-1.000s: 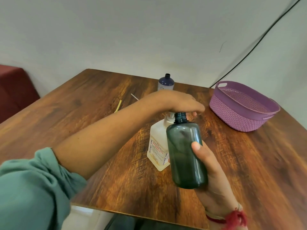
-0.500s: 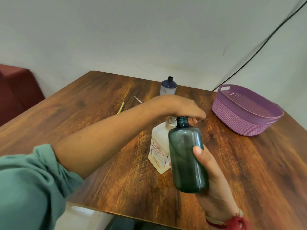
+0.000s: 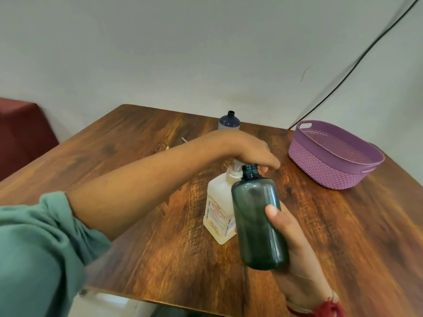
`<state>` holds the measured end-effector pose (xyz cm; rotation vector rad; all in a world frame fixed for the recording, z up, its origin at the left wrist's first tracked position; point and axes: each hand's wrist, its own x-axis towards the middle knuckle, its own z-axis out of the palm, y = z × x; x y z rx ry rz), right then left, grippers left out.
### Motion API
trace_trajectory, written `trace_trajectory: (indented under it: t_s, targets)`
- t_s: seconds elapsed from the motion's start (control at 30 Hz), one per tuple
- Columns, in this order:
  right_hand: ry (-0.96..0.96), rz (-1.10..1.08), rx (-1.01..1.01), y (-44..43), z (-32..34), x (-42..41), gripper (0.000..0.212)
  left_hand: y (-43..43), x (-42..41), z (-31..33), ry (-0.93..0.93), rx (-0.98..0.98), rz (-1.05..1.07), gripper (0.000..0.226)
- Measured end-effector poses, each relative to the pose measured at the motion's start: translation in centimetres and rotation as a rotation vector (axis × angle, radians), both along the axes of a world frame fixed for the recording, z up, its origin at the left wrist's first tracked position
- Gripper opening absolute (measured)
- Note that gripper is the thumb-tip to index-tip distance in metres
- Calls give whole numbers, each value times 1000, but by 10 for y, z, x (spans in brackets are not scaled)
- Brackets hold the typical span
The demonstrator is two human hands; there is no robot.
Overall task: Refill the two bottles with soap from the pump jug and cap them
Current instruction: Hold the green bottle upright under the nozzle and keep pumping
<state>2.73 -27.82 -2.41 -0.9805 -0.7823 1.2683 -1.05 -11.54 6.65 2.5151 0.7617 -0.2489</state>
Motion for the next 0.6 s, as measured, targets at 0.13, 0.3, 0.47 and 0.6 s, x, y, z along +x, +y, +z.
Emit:
trace_trajectory:
  t_s: [0.13, 0.3, 0.47, 0.6]
  targets:
    - [-21, 8, -3, 0, 0, 0, 80, 2, 0, -9, -123, -114, 63, 21]
    - [-5, -11, -22, 1, -5, -1, 82, 1, -2, -11, -94, -43, 89, 25]
    - [4, 6, 13, 1, 0, 0, 78, 1, -1, -3, -66, 30, 56, 28]
    - [-7, -19, -24, 0, -6, -3, 79, -2, -2, -15, -116, -39, 126, 24]
